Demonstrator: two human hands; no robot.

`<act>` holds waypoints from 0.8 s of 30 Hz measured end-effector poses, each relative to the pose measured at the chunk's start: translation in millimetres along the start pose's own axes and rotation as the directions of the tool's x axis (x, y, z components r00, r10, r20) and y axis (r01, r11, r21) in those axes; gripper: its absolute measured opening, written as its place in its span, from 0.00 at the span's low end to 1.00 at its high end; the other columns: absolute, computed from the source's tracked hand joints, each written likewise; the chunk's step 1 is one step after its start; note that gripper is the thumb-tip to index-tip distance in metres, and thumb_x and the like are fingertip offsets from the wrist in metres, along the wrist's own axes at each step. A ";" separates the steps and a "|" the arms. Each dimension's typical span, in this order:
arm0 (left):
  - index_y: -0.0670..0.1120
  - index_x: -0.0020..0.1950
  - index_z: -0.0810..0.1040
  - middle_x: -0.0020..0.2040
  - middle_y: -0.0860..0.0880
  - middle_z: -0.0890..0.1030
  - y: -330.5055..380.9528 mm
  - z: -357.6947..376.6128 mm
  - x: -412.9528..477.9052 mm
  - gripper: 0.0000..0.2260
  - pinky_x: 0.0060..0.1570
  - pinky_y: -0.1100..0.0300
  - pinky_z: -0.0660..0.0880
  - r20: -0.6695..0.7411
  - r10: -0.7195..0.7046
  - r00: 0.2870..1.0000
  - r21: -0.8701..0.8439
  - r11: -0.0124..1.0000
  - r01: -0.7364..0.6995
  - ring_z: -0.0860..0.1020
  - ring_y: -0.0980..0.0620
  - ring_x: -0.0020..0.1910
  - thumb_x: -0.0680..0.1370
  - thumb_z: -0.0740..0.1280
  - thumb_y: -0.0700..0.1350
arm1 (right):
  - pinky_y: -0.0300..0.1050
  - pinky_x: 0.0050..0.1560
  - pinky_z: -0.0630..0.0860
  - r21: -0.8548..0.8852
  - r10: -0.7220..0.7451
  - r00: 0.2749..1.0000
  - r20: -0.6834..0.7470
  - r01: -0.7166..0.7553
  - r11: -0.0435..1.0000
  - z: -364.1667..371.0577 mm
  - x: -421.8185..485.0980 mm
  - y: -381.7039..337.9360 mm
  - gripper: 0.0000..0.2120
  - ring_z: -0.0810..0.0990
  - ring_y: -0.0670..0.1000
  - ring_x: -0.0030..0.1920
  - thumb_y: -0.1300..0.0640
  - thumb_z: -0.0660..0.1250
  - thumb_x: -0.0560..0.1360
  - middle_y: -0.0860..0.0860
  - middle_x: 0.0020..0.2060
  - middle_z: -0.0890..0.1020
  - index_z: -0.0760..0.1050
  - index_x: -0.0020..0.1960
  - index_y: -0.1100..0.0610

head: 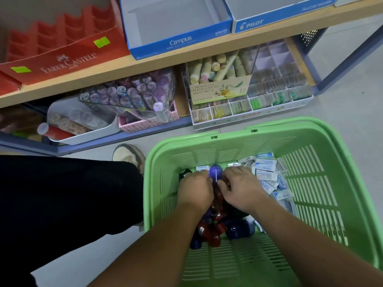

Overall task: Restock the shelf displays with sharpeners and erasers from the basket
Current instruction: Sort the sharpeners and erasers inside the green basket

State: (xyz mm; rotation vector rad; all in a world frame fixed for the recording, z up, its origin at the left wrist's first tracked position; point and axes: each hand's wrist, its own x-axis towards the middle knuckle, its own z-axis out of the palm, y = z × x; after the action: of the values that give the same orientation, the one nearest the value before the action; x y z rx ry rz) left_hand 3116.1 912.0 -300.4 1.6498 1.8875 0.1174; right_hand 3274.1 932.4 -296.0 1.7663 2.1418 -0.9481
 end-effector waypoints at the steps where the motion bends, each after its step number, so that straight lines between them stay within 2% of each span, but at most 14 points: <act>1: 0.43 0.49 0.77 0.51 0.43 0.79 -2.6 -0.2 4.1 0.05 0.48 0.49 0.75 -0.021 -0.022 1.000 -0.035 0.999 0.021 0.77 0.40 0.50 0.80 0.62 0.43 | 0.50 0.66 0.67 0.056 -0.002 1.000 0.006 0.002 0.998 0.2 -1.3 -0.3 0.23 0.72 0.56 0.63 0.41 0.54 0.78 0.52 0.56 0.79 0.77 0.60 0.53; 4: 0.44 0.63 0.79 0.60 0.45 0.80 -7.5 1.4 9.0 0.12 0.58 0.52 0.74 -0.032 -0.039 0.999 -0.077 0.996 0.037 0.77 0.42 0.58 0.81 0.64 0.41 | 0.49 0.65 0.70 0.220 0.013 1.000 -0.027 -0.006 0.976 -3.8 -6.2 -0.9 0.16 0.73 0.55 0.63 0.48 0.62 0.81 0.51 0.58 0.80 0.78 0.65 0.51; 7: 0.50 0.74 0.73 0.70 0.50 0.76 -8.9 7.5 8.3 0.19 0.66 0.52 0.68 0.016 -0.059 0.998 -0.030 0.998 0.059 0.72 0.46 0.67 0.83 0.62 0.48 | 0.49 0.58 0.77 0.349 0.049 0.998 -0.026 -0.037 0.937 -7.8 -6.9 1.1 0.10 0.79 0.54 0.56 0.51 0.63 0.80 0.50 0.52 0.83 0.82 0.57 0.49; 8: 0.53 0.76 0.70 0.71 0.52 0.74 -8.6 8.4 8.7 0.20 0.67 0.51 0.66 0.040 -0.070 0.997 -0.001 0.998 0.070 0.70 0.47 0.69 0.83 0.61 0.50 | 0.49 0.56 0.78 0.341 0.047 0.998 -0.039 -0.031 0.940 -7.7 -6.1 3.9 0.10 0.80 0.54 0.55 0.50 0.63 0.80 0.50 0.51 0.83 0.82 0.55 0.49; 10: 0.57 0.78 0.66 0.71 0.53 0.71 -7.2 6.5 10.7 0.23 0.68 0.49 0.63 0.101 -0.087 0.991 0.064 0.995 0.081 0.67 0.48 0.70 0.82 0.63 0.52 | 0.47 0.59 0.75 0.263 0.023 0.995 -0.095 0.003 0.965 -5.7 -3.8 9.9 0.12 0.76 0.53 0.61 0.49 0.63 0.80 0.49 0.56 0.82 0.80 0.60 0.49; 12: 0.58 0.77 0.65 0.70 0.53 0.70 -6.5 4.8 11.8 0.25 0.67 0.48 0.62 0.142 -0.067 0.988 0.124 0.991 0.049 0.66 0.48 0.69 0.80 0.66 0.51 | 0.46 0.68 0.69 0.218 -0.037 0.992 -0.119 0.063 0.974 -5.8 -1.3 13.8 0.19 0.71 0.53 0.69 0.50 0.64 0.81 0.49 0.67 0.77 0.74 0.71 0.52; 15: 0.54 0.70 0.72 0.68 0.54 0.72 -9.0 9.4 10.1 0.21 0.65 0.51 0.63 0.119 0.064 0.991 0.160 0.984 -0.082 0.68 0.48 0.68 0.77 0.67 0.44 | 0.48 0.78 0.57 0.182 -0.115 0.993 -0.012 0.115 0.976 -5.9 2.6 11.9 0.28 0.62 0.50 0.78 0.48 0.64 0.80 0.47 0.78 0.67 0.64 0.79 0.50; 17: 0.51 0.67 0.76 0.70 0.54 0.73 -11.7 13.4 10.5 0.20 0.65 0.54 0.63 0.107 0.130 0.986 0.154 0.977 -0.145 0.70 0.50 0.69 0.76 0.67 0.42 | 0.49 0.78 0.57 0.190 -0.093 0.995 0.049 0.082 0.978 -5.8 5.8 11.8 0.29 0.62 0.51 0.77 0.49 0.63 0.80 0.45 0.78 0.65 0.62 0.80 0.47; 20: 0.51 0.63 0.79 0.62 0.54 0.78 -9.5 8.1 15.6 0.14 0.58 0.56 0.66 0.084 0.103 0.991 -0.015 0.995 -0.102 0.76 0.51 0.60 0.77 0.67 0.42 | 0.47 0.71 0.62 0.227 -0.064 0.996 0.064 0.048 0.973 -8.0 9.1 9.6 0.21 0.68 0.52 0.69 0.48 0.60 0.82 0.45 0.67 0.70 0.69 0.75 0.45; 22: 0.51 0.60 0.82 0.57 0.53 0.81 -8.8 4.3 20.3 0.12 0.57 0.57 0.72 0.099 0.046 0.994 -0.179 0.983 -0.028 0.79 0.50 0.55 0.79 0.65 0.42 | 0.48 0.71 0.62 0.283 -0.010 0.997 0.078 -0.013 0.959 -9.5 13.1 5.2 0.20 0.68 0.51 0.69 0.41 0.56 0.83 0.45 0.66 0.71 0.71 0.73 0.43; 24: 0.53 0.59 0.84 0.55 0.53 0.84 -9.4 1.7 22.1 0.13 0.57 0.57 0.77 0.125 -0.037 0.991 -0.298 0.952 0.073 0.81 0.51 0.55 0.78 0.65 0.43 | 0.50 0.74 0.60 0.245 -0.018 0.995 0.096 -0.006 0.969 -8.8 16.3 1.4 0.26 0.66 0.50 0.72 0.33 0.56 0.81 0.44 0.70 0.69 0.70 0.75 0.43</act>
State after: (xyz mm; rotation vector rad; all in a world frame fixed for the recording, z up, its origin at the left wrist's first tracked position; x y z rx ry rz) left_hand 3108.3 929.8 -314.6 1.3664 1.7272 0.2661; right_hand 3273.3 950.8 -298.4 1.7774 2.0442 -1.3230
